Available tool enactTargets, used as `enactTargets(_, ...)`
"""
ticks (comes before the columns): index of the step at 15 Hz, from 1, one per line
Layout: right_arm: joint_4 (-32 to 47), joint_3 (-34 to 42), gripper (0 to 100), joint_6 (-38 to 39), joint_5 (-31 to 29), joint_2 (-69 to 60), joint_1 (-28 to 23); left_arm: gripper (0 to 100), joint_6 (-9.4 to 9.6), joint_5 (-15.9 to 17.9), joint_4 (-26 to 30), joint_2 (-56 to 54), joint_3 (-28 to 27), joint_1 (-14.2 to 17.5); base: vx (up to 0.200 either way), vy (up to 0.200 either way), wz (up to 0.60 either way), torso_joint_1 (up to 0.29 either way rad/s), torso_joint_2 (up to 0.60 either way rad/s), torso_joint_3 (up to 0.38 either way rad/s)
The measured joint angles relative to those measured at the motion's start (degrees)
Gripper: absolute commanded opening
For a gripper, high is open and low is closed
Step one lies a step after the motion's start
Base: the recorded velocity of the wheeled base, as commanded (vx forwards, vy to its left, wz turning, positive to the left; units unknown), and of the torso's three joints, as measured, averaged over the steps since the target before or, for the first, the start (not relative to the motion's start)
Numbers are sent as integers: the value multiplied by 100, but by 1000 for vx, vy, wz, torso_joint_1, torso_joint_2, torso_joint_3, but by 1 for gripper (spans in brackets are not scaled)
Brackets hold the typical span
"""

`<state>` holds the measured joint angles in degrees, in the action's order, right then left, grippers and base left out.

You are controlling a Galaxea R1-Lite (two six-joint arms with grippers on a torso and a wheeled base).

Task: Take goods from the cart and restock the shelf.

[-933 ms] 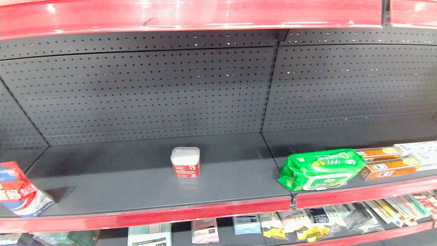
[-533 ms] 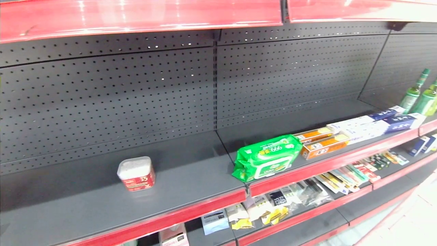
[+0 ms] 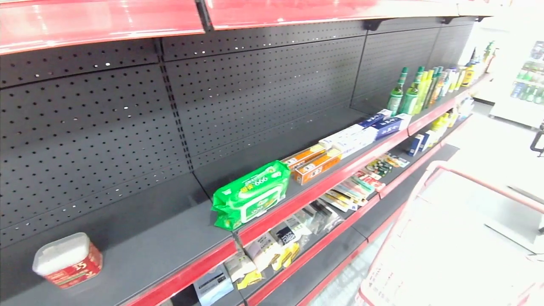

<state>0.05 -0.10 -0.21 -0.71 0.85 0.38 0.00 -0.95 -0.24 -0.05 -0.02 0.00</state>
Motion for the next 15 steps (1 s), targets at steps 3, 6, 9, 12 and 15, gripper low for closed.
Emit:
enactTargets(3, -5, 0, 100, 16, 0, -44, -27, 100, 0, 0, 2, 0, 2, 0, 0, 0, -200, 1, 1, 1)
enactTargets(6, -7, 0, 100, 18, 2, -67, -30, 100, 0, 0, 2, 2, 2, -5, 0, 0, 0, 0, 0, 0)
enactTargets(9, -10, 0, 100, 50, 0, -72, -30, 100, 0, 2, -2, 0, 2, -2, 0, 0, 0, 0, 0, 0)
enactTargets(12, -27, -146, 100, 302, -82, 5, -45, 100, 0, 2, 0, 0, 2, -2, 0, 0, 0, 0, 0, 0)
enactTargets(15, -21, -1530, 100, 877, -112, 964, -43, 100, 0, 2, 0, 0, 2, 0, 0, 0, 0, 0, 0, 0)
